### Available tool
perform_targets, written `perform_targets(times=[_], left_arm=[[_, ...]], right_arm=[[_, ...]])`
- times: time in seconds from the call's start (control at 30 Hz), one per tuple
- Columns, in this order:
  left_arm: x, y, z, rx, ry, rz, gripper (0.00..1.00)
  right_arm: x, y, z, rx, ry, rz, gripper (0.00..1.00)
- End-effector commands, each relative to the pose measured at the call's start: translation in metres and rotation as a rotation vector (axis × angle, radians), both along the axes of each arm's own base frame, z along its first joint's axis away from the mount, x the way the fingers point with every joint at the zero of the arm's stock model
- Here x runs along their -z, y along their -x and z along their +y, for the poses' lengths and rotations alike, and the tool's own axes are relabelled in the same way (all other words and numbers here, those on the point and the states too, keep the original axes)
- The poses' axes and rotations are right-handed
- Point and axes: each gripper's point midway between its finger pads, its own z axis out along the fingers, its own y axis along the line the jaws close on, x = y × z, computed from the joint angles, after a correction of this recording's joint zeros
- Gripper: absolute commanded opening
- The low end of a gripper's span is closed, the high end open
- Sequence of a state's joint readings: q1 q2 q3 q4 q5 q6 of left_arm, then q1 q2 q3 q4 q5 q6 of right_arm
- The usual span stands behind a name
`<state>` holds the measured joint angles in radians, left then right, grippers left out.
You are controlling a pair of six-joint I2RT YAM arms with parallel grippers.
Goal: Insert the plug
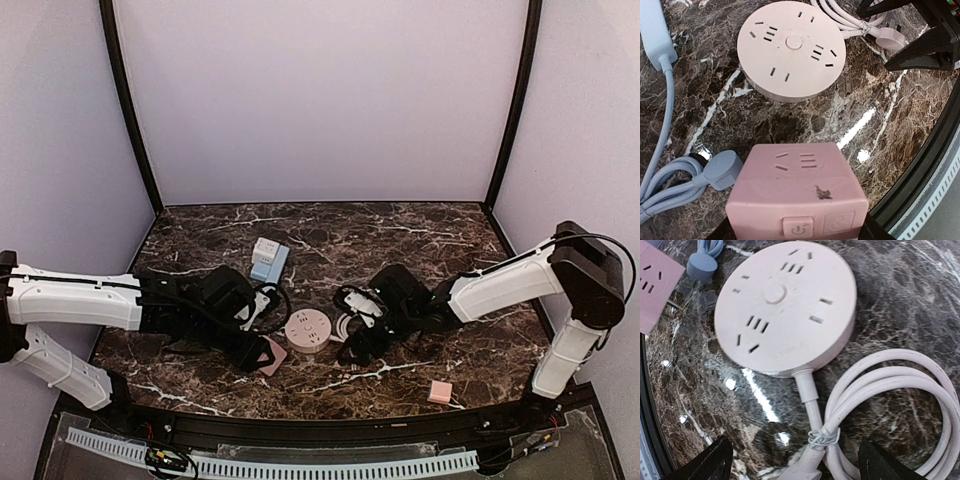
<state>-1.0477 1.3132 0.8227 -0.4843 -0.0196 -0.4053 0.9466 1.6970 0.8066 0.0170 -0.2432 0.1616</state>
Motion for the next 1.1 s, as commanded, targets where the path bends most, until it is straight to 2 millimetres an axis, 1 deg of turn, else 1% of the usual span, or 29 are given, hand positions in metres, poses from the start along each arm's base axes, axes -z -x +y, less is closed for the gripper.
perform_targets(times=[0.0,0.07,0.2,0.27,0.3,0.4,0.47,0.53,0.6,0.63,0.7,0.8,0.87,0.93,1.07], left_arm=[[-0.003,-0.001,-0.012,-0.012,0.083,-0.012,0.01],[0.000,-0.004,-0.017,-0.011,0.088,-0.015,0.01],[0.010,-0.009,-0.025,-0.004,0.076,-0.015,0.01],[0.015,-0.013,-0.027,-0.007,0.059,-0.024,0.01],[0.017,-0.016,-0.025,-0.011,0.042,-0.036,0.01],[0.018,-0.022,-0.020,-0.025,0.015,-0.062,0.01],[0.016,-0.023,-0.017,-0.028,0.010,-0.071,0.01],[0.012,-0.022,-0.013,-0.028,0.005,-0.077,0.01],[0.004,-0.021,-0.010,-0.028,0.013,-0.088,0.01],[0.003,-0.020,-0.008,-0.027,0.007,-0.085,0.01],[-0.002,-0.018,-0.006,-0.015,0.008,-0.086,0.01],[-0.012,-0.016,-0.008,0.020,0.015,-0.096,0.01],[-0.017,-0.016,-0.009,0.046,0.014,-0.109,0.01],[-0.020,-0.015,-0.011,0.080,0.014,-0.114,0.01],[-0.027,-0.021,-0.010,0.106,-0.020,-0.151,0.01]], right_arm=[[0.004,0.035,0.014,-0.113,0.027,0.054,0.85],[0.004,0.051,0.016,-0.145,0.033,0.074,0.85],[0.003,0.077,0.020,-0.171,0.024,0.115,0.85],[0.000,0.091,0.026,-0.190,-0.001,0.138,0.85],[-0.003,0.098,0.033,-0.209,-0.029,0.149,0.85],[-0.019,0.113,0.061,-0.260,-0.148,0.176,0.85],[-0.031,0.117,0.081,-0.274,-0.226,0.190,0.85],[-0.043,0.116,0.098,-0.277,-0.304,0.201,0.85],[-0.051,0.115,0.108,-0.288,-0.342,0.201,0.86],[-0.053,0.113,0.110,-0.289,-0.342,0.188,0.86],[-0.055,0.107,0.107,-0.276,-0.311,0.150,0.86],[-0.059,0.100,0.094,-0.249,-0.258,0.094,0.87],[-0.065,0.096,0.081,-0.227,-0.236,0.056,0.87],[-0.077,0.088,0.066,-0.179,-0.229,0.003,0.88],[-0.100,0.062,0.028,-0.018,-0.224,-0.111,0.94]])
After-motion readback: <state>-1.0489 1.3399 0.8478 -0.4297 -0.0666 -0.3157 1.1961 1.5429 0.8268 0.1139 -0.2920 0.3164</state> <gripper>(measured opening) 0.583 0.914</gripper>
